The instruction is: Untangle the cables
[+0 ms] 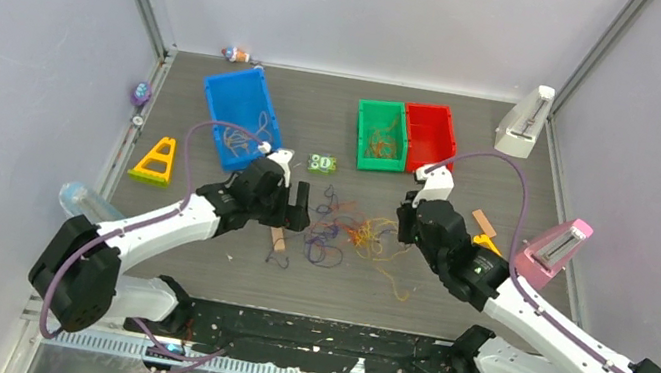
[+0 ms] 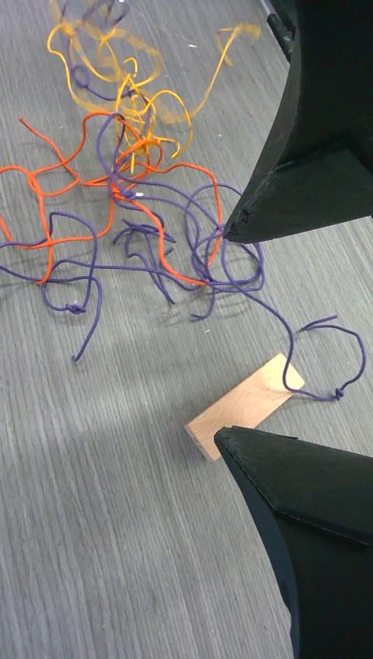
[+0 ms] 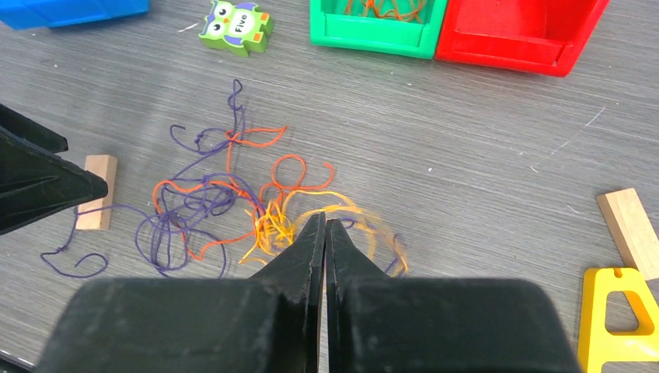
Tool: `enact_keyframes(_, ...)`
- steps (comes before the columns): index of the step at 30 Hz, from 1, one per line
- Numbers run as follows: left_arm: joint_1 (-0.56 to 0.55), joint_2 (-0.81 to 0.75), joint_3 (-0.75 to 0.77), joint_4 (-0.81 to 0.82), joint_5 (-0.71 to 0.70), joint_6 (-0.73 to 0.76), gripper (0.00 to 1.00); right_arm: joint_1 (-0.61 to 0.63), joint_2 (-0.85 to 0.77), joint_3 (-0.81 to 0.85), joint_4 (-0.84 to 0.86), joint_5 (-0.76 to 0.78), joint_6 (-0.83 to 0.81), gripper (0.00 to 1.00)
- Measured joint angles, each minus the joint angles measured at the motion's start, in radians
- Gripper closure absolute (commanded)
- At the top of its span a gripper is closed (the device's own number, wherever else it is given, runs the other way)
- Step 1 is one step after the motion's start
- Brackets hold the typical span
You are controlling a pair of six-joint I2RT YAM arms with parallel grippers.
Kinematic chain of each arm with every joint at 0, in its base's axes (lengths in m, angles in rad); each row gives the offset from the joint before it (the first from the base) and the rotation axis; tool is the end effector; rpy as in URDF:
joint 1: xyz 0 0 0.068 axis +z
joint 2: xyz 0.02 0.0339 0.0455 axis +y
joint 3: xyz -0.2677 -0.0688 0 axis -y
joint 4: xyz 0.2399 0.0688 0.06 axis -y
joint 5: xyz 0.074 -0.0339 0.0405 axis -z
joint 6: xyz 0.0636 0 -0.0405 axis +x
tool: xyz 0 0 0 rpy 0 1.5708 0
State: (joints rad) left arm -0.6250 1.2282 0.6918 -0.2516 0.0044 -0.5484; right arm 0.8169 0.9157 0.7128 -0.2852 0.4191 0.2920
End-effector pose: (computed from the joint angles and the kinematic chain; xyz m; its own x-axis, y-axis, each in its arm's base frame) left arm 0.2139 -0.1547 0.1971 -0.7970 -0.0678 -0.6002 0.2017 0.9067 -0.3703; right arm 0.1699 0.1431 0.2743 -0.4283 -0.0720 -0.9008 -0.3097 0.9481 0.0715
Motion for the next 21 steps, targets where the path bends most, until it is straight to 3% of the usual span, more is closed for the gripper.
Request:
enact_keyframes(10,-0.073,0.161,0.098,-0.005,-0.029,-0.031,0.11,0.0,0.026,-0.032,0.0,0.009,0.026,0.94)
enact_keyframes(11,-0.081,0.179,0.111,-0.005,-0.03,-0.034,0.11,0.0,0.03,-0.032,0.002,0.008,0.026,0.91)
enact_keyframes(14,-0.105,0.235,0.15,-0.004,-0.034,-0.043,0.14,0.0,0.056,-0.032,0.015,0.002,0.031,0.58)
enact_keyframes(21,-0.148,0.367,0.249,0.001,-0.039,-0.038,0.24,-0.003,0.245,0.039,-0.01,-0.006,0.034,0.4)
